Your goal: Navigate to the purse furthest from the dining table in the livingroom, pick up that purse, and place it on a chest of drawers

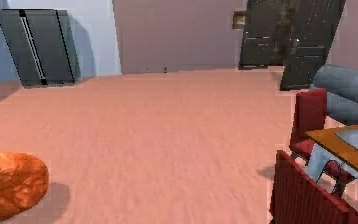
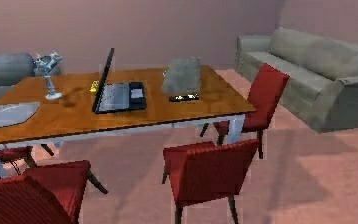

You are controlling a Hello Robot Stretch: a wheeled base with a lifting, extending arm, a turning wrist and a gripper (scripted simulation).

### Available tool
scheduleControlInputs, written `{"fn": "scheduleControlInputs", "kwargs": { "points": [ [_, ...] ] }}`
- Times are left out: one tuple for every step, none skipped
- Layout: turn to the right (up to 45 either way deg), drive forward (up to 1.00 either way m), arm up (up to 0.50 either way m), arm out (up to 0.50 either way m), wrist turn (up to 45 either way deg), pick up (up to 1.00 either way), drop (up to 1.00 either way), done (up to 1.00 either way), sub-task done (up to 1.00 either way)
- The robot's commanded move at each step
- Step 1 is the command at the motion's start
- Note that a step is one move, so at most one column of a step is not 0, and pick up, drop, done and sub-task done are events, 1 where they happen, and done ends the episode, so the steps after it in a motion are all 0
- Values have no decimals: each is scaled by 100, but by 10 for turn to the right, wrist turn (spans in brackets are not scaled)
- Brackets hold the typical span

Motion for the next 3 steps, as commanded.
{"fn": "scheduleControlInputs", "kwargs": {
  "points": [
    [450,0,0,0,0,0,0,0,0],
    [210,0,0,0,0,0,0,0,0],
    [0,55,0,0,0,0,0,0,0]
  ]
}}
